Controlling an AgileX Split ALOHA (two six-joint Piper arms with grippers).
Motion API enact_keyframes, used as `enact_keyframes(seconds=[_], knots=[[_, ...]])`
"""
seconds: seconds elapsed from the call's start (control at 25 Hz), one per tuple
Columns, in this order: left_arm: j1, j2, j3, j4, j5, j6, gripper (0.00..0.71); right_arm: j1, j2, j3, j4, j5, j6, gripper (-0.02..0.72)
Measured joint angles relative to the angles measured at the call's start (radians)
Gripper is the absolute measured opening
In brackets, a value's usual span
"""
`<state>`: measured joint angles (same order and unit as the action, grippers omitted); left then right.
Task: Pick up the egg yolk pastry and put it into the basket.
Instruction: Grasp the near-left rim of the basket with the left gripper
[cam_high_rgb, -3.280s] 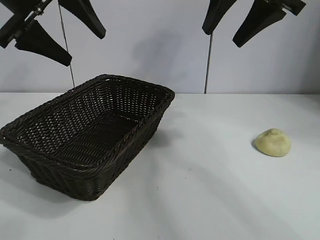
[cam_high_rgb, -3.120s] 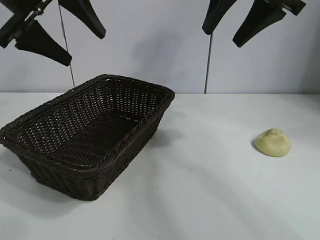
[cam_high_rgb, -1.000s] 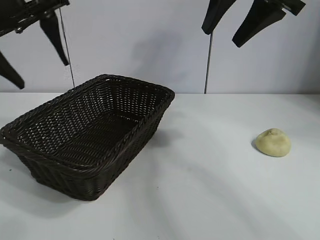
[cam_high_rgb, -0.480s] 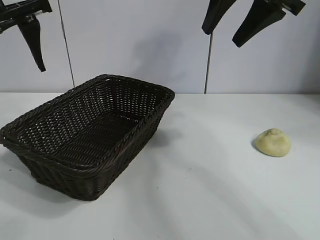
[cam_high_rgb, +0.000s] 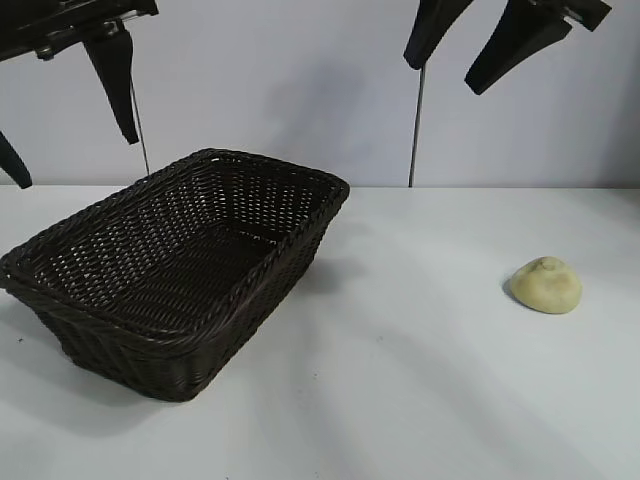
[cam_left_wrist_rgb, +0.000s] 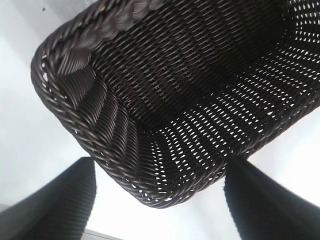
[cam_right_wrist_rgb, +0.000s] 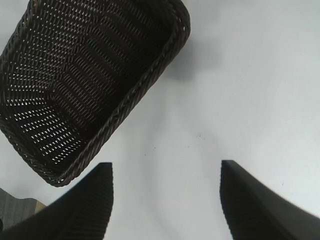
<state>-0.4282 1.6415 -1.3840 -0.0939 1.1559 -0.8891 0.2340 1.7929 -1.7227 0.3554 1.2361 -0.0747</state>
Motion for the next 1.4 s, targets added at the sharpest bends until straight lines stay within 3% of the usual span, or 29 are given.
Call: enact_keyframes(seconds=[0.24,0.6,1.4], knots=[[-0.015,-0.009,0.085,0.031,-0.007,-0.152,0.524,0.000,0.000,0.000,-0.003,0.000,0.000,0.453],[-0.015,-0.009,0.197,0.027,-0.153,-0.308,0.524,0.000,0.000,0.000,-0.007,-0.001,0.000,0.453],[-0.015,-0.009,0.336,0.003,-0.316,-0.325,0.524,0.000,0.000,0.000,-0.007,-0.001,0.000,0.453]])
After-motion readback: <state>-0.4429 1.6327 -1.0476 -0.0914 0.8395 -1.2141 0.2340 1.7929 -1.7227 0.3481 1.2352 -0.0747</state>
